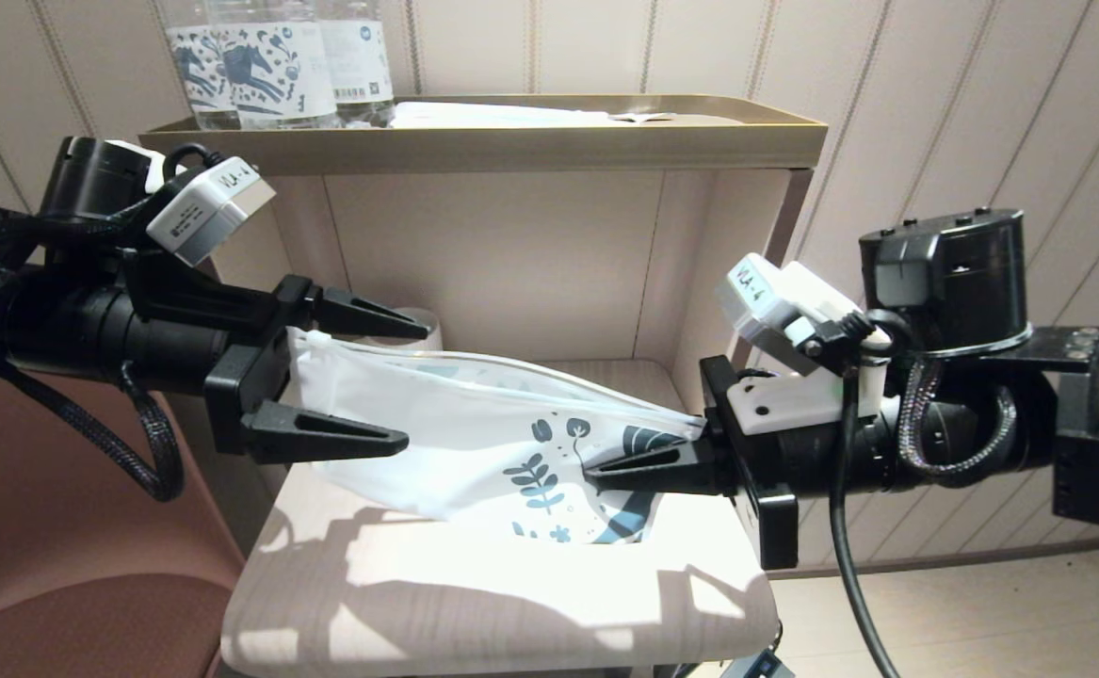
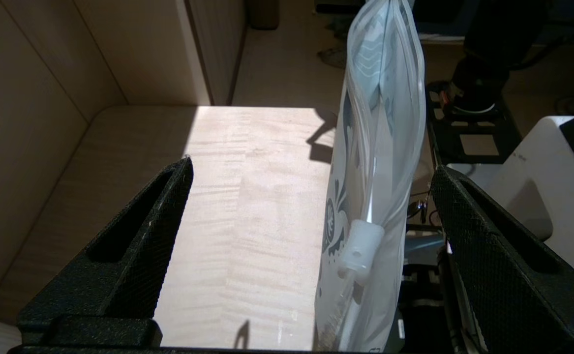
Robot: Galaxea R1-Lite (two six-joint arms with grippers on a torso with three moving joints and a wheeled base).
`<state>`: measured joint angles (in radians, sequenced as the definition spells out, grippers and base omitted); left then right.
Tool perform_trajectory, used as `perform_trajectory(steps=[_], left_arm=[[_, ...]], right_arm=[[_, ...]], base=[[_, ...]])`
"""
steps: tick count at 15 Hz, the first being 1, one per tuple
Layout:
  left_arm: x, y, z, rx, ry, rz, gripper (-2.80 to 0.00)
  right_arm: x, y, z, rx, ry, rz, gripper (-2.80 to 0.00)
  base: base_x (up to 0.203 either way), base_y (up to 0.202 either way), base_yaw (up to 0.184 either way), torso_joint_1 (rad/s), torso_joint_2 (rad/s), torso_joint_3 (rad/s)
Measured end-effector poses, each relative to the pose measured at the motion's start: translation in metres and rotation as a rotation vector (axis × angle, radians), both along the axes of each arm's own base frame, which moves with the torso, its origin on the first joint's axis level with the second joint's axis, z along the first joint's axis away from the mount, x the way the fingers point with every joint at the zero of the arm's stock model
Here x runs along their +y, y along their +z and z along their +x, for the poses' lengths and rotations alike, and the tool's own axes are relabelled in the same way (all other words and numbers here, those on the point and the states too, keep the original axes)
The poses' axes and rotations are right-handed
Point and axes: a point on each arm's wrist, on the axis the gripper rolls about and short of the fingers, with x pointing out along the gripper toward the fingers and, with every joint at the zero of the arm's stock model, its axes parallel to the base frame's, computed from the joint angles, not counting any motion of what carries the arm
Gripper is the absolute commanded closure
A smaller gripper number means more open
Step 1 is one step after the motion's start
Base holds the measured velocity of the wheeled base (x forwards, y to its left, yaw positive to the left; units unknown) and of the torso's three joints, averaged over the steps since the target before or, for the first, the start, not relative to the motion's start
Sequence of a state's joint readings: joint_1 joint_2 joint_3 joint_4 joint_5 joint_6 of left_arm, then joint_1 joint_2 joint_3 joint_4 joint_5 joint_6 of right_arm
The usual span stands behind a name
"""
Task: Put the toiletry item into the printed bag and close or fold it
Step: Hand it to the other hand
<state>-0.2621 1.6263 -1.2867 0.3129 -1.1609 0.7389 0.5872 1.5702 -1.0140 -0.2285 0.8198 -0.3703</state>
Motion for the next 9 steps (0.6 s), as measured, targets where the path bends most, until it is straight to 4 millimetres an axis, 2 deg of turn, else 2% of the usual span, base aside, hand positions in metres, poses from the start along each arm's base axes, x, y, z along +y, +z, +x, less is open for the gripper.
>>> perform_trajectory(steps=[9], left_arm=[[-0.0007, -0.0022, 0.0025, 0.018, 0.0, 0.005, -2.8]], right_arm=[[-0.0001, 0.0003, -0.0002, -0.001, 0.0, 0.001, 0.0]], base=[[0.0, 0.0, 0.0, 0.0, 0.0, 0.0]])
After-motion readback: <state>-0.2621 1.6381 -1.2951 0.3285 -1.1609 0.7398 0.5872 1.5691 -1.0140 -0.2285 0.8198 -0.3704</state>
